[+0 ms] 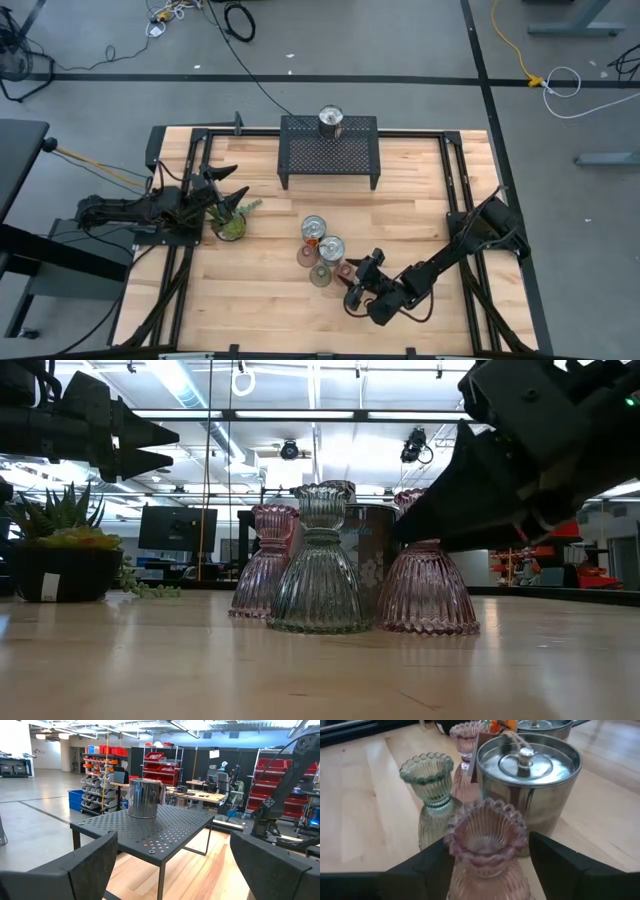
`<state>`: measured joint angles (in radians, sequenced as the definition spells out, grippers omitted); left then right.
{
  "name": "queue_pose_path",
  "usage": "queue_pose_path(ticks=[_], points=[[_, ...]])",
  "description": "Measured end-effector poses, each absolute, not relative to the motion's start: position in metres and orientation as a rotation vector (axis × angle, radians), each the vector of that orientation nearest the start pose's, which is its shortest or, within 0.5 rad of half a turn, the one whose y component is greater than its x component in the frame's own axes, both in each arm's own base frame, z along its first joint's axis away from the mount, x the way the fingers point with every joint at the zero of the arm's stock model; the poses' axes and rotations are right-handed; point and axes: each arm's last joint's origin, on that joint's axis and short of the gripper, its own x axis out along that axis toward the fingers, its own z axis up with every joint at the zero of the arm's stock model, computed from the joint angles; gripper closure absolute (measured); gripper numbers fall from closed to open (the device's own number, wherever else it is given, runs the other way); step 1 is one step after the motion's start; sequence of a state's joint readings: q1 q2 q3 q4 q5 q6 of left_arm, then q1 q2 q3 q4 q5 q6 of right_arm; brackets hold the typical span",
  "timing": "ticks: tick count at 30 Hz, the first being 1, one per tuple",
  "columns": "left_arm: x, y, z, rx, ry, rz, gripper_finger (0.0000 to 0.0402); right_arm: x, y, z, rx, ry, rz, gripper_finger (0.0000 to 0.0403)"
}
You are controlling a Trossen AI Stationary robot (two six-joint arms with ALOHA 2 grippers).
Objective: Pick & Place candle stick holders
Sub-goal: Put the right pink glass candle holder on the shelf
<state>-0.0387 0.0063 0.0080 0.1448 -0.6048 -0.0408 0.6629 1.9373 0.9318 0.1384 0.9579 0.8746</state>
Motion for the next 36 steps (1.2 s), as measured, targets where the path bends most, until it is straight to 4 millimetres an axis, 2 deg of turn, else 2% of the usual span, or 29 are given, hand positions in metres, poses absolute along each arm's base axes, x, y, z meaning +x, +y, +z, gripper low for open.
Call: queue_pose_path(ticks=[3, 6, 12, 18, 23, 29, 36], points=[[0.092, 0.013, 0.179, -0.087, -0.153, 0.562, 0.0016, 0.294, 0.194, 0.111, 0.224, 0.430, -0.496, 0.0159], [0.092, 0.013, 0.179, -0.087, -0.153, 0.562, 0.0016, 0.296, 0.192, 0.110, 0.240, 0.449, -0.485, 0.0186], [0.092, 0.013, 0.179, -0.087, -0.153, 0.562, 0.0016, 0.298, 0.190, 0.111, 0.251, 0.457, -0.477, 0.0288], [0.092, 0.013, 0.179, -0.087, -0.153, 0.562, 0.0016, 0.298, 0.191, 0.112, 0.241, 0.472, -0.454, 0.0288], [0.092, 0.013, 0.179, -0.087, -0.152, 0.562, 0.0016, 0.294, 0.189, 0.123, 0.249, 0.512, -0.418, 0.0288], [0.092, 0.013, 0.179, -0.087, -0.152, 0.562, 0.0016, 0.284, 0.182, 0.150, 0.223, 0.538, -0.421, 0.0288], [0.092, 0.013, 0.179, -0.087, -0.152, 0.562, 0.0016, 0.263, 0.168, 0.192, 0.199, 0.515, -0.460, 0.0288]])
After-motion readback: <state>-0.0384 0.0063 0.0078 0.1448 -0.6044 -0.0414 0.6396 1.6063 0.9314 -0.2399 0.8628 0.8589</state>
